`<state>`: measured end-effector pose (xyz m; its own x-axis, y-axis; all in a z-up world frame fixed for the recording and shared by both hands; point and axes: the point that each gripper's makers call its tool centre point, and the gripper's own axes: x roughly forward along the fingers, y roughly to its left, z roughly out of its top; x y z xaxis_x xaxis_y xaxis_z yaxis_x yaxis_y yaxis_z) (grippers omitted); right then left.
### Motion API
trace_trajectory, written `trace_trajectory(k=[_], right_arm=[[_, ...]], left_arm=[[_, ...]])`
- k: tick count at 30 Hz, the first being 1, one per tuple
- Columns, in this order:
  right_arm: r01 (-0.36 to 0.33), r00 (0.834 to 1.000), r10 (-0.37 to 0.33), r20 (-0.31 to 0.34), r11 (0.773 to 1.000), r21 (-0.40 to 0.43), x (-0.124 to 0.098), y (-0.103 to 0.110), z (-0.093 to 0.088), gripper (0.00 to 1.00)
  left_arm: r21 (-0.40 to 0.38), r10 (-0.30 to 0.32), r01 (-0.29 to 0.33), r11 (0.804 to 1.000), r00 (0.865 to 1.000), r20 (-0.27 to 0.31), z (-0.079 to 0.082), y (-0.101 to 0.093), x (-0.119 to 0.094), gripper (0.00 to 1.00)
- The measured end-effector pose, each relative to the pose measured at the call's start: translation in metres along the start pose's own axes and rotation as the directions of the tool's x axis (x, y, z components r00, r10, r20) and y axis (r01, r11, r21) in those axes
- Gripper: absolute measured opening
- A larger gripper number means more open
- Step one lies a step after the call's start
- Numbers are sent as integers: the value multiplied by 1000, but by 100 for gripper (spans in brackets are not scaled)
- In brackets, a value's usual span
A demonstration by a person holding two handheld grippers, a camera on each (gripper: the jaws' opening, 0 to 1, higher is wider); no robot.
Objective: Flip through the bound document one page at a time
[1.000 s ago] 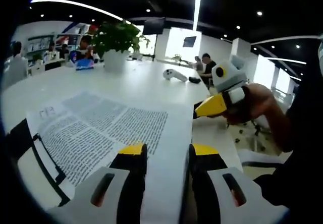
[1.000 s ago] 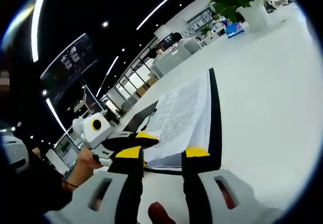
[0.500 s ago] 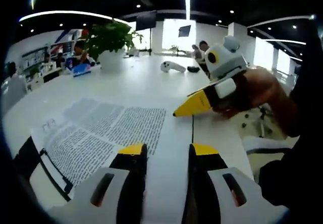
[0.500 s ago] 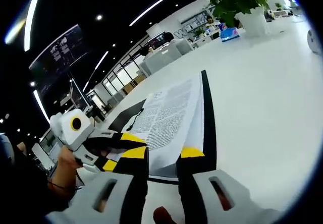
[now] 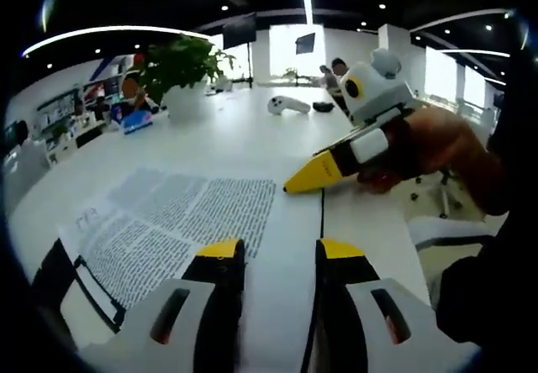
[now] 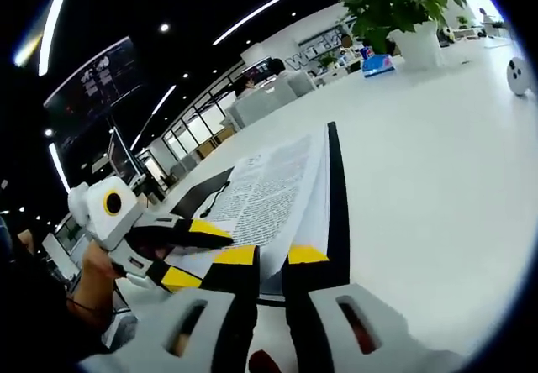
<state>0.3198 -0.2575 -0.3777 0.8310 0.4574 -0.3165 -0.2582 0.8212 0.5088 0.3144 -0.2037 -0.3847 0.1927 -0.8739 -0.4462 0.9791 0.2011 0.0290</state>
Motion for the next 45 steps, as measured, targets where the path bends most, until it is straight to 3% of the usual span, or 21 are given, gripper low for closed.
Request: trace_trajectory(k=[7, 15, 18, 23, 27, 34, 45], right_arm=[[37, 999, -39, -20, 996, -86, 1, -3, -2, 7], [74, 993, -92, -70, 970, -230, 3, -3, -5, 5], [80, 992, -104, -77, 961, -263, 4, -3, -5, 4], [100, 989, -130, -72, 939, -329, 4, -3, -6, 4], [110, 987, -144, -73, 930, -350, 4, -1, -7, 2], [116, 986, -149, -71, 930, -348, 3, -2, -6, 2], [131, 983, -166, -75, 930, -344, 3, -3, -6, 2]], left_arm=[[12, 5, -5, 1000, 1000, -12, 0, 0, 0, 36], [13, 4, -4, 1000, 1000, -20, 1, -1, -2, 36], [-2, 0, 0, 1000, 999, -44, 1, 1, -12, 36], [-2, 29, -29, 1000, 999, -23, 6, 7, -35, 36], [-9, 53, -53, 999, 999, 2, 7, 9, -51, 36], [-47, 93, -92, 995, 996, 16, -7, 18, -75, 35], [-83, 191, -184, 979, 978, 81, -14, 38, -115, 34]])
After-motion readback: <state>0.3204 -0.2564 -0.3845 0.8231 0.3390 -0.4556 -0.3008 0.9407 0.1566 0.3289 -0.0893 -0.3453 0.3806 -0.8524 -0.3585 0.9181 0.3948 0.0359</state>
